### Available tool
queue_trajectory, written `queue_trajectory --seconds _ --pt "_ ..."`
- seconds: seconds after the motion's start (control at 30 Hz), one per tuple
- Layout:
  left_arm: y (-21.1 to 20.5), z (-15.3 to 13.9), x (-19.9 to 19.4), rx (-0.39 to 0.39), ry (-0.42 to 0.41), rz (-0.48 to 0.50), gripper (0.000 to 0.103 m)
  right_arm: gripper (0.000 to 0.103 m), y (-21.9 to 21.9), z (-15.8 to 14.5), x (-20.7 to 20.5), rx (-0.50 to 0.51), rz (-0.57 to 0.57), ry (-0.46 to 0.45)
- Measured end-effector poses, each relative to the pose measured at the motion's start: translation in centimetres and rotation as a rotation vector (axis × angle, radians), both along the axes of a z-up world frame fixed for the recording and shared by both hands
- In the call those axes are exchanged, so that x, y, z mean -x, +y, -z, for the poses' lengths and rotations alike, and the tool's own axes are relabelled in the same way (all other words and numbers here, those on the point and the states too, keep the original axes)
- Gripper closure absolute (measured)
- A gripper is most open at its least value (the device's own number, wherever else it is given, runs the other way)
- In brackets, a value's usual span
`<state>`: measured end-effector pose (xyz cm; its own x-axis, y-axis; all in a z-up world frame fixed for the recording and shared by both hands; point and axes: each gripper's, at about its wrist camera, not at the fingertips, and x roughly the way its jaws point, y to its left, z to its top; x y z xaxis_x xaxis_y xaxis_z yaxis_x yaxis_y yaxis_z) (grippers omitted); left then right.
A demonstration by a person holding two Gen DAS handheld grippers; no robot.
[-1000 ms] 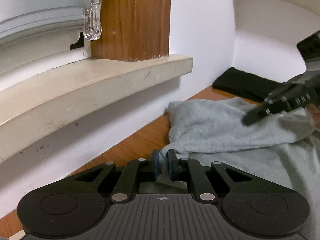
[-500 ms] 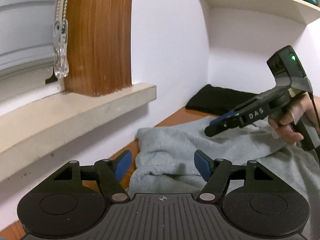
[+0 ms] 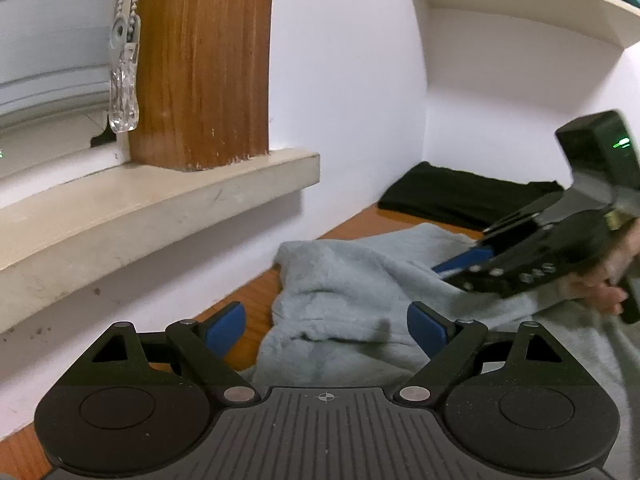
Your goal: Fold clothes
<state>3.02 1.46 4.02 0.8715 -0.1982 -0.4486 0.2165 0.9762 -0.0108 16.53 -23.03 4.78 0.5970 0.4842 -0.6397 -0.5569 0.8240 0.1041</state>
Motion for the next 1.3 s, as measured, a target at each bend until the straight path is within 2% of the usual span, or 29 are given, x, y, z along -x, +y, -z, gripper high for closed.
queue_trajectory --seconds 0.23,0.27,0.4,0.47,0.5,0.53,0.57,0.63,0.77,0.8,0.87,0.93,1.0,1.17,1.27,1.3 --pt "0.1 0.4 -0.5 -0.016 0.012 -0.029 0.014 0.074 1.2 -0.2 0.7 0.116 -0.097 -0.051" --pt "0.0 0.4 -0.6 -0.020 0.018 -0.030 0.014 0.073 1.1 -0.5 0.4 0.107 -0.094 -0.054" --pt "0.0 0.5 -0.9 -0.029 0.041 -0.046 0.018 0.073 -0.5 -2.0 -2.1 -0.033 0.023 -0.068" --pt "0.2 0.5 -0.8 -0.018 0.037 -0.043 0.028 0.074 -0.8 -2.1 -3.9 -0.079 0.073 -0.055" --pt "0.3 0.5 -0.8 -0.013 0.035 -0.040 0.029 0.074 -0.8 -1.9 -4.8 -0.094 0.078 -0.039" --pt "0.4 0.5 -0.7 -0.009 0.033 -0.038 0.034 0.074 -0.6 -1.7 -5.5 -0.110 0.079 -0.026" --pt "0.4 0.5 -0.6 -0.005 0.030 -0.034 0.046 0.074 -0.4 -1.5 -6.2 -0.127 0.079 -0.012" --pt "0.5 0.4 -0.4 0.001 0.022 -0.020 0.059 0.073 -0.1 -0.8 -7.7 -0.160 0.079 0.024" --pt "0.3 0.4 -0.2 -0.002 0.018 -0.001 0.073 0.070 1.0 0.4 -9.2 -0.189 0.034 0.092" --pt "0.3 0.5 -0.2 -0.004 0.020 -0.002 0.074 0.068 1.3 0.5 -9.2 -0.187 0.024 0.096" --pt "0.3 0.5 -0.2 -0.005 0.024 0.002 0.084 0.068 1.8 0.6 -9.3 -0.177 0.007 0.097" --pt "0.3 0.5 -0.2 -0.007 0.028 0.005 0.090 0.071 2.0 0.6 -9.2 -0.173 -0.008 0.100" --pt "0.3 0.5 0.0 -0.005 0.014 0.012 0.093 0.101 2.1 0.4 -8.9 -0.158 -0.018 0.077" --pt "0.8 -0.2 0.7 0.006 -0.063 0.006 0.094 0.102 0.1 -1.9 -7.3 -0.219 0.108 -0.051" --pt "1.3 -0.6 0.9 0.028 -0.076 -0.002 0.095 0.102 -2.2 -3.8 -6.2 -0.310 0.209 -0.115" --pt "1.5 -0.7 0.9 0.030 -0.076 -0.008 0.095 0.102 -2.5 -4.1 -6.0 -0.313 0.230 -0.124"
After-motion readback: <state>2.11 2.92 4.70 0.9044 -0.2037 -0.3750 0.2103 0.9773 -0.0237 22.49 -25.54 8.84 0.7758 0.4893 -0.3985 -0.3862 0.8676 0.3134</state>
